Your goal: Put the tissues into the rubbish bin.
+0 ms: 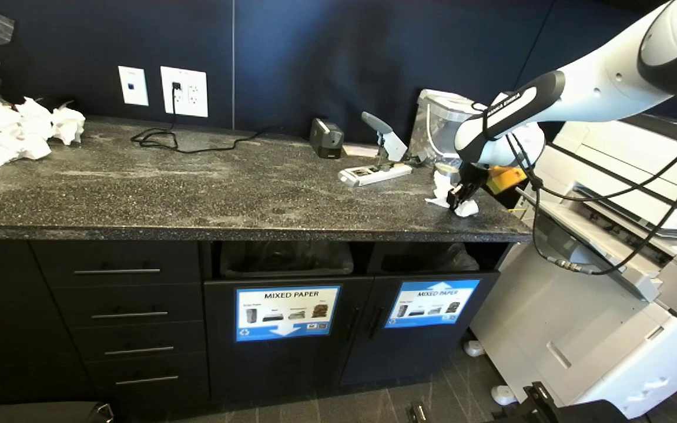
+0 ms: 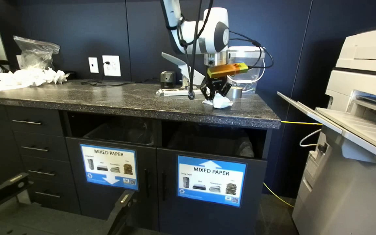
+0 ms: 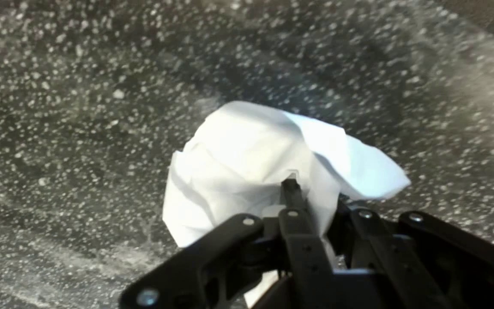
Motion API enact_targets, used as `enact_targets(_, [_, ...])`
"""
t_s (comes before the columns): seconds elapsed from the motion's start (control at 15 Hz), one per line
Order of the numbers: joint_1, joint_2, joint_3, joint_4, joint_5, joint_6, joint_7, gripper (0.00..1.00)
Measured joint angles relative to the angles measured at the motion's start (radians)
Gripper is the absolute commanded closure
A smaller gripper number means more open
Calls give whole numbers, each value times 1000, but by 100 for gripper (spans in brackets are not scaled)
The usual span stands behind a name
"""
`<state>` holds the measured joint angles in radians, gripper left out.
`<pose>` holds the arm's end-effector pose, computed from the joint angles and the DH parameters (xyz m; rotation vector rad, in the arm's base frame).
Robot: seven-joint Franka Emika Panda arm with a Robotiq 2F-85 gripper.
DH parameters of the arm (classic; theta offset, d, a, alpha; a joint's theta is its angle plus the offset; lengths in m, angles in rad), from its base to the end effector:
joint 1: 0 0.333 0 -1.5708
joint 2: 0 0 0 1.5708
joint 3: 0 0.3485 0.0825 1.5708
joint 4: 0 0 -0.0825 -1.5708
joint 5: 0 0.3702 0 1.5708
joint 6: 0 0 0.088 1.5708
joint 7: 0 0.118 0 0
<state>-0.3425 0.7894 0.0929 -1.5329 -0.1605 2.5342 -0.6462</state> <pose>0.7171 -0.1961 0.2324 2.9103 0.7184 0.2661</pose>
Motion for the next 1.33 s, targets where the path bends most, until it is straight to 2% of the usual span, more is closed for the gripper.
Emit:
enact_targets(0.4, [91, -180, -63, -289, 0, 8, 147, 87])
enact_targets(0.73, [118, -302, -77, -553, 1, 121, 285, 87])
enact_targets(1.0, [126, -324, -84, -796, 15, 329, 384, 87])
enact_targets(1.33, [160, -306, -144, -1003, 30, 709, 511, 87])
